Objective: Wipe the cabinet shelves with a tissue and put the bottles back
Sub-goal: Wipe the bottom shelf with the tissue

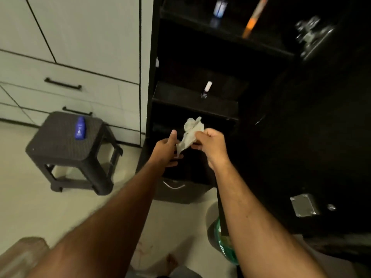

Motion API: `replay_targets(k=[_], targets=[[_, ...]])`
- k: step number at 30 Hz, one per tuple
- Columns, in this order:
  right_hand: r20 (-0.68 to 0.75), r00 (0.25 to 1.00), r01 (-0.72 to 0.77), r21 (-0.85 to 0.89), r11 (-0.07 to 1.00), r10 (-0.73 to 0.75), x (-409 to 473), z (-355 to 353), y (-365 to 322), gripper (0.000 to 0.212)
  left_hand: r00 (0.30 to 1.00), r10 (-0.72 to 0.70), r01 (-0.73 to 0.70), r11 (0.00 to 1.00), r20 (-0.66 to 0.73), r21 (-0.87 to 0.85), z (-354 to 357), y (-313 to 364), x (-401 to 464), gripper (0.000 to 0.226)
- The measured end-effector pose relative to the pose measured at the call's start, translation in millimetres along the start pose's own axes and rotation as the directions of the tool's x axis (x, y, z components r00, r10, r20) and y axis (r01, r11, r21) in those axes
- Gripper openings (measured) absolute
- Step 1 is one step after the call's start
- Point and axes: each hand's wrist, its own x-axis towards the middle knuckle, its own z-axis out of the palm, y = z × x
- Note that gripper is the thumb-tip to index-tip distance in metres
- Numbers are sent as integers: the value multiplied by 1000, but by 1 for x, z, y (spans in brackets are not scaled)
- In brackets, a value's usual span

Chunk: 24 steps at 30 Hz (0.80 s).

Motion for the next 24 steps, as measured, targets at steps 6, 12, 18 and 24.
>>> replay_targets(k=[6,12,18,24], targets=[[47,985,171,-247,954,-165,-11,17,-79,18,976,192,-196,980,98,25,-21,81,-27,48],[115,956,292,-316,903,-269,-23,38,-128,34,888,421,-422,906,188,-36,-42,135,-50,25],[46,933,343,-410,845,-356,-36,54,-167,18,889,450,-440,891,87,-113,-60,177,-62,36],[-45,983,174,-37,984,-175,-48,63,-188,36,833,551,-545,832,43,-105,-67,195,-68,25]])
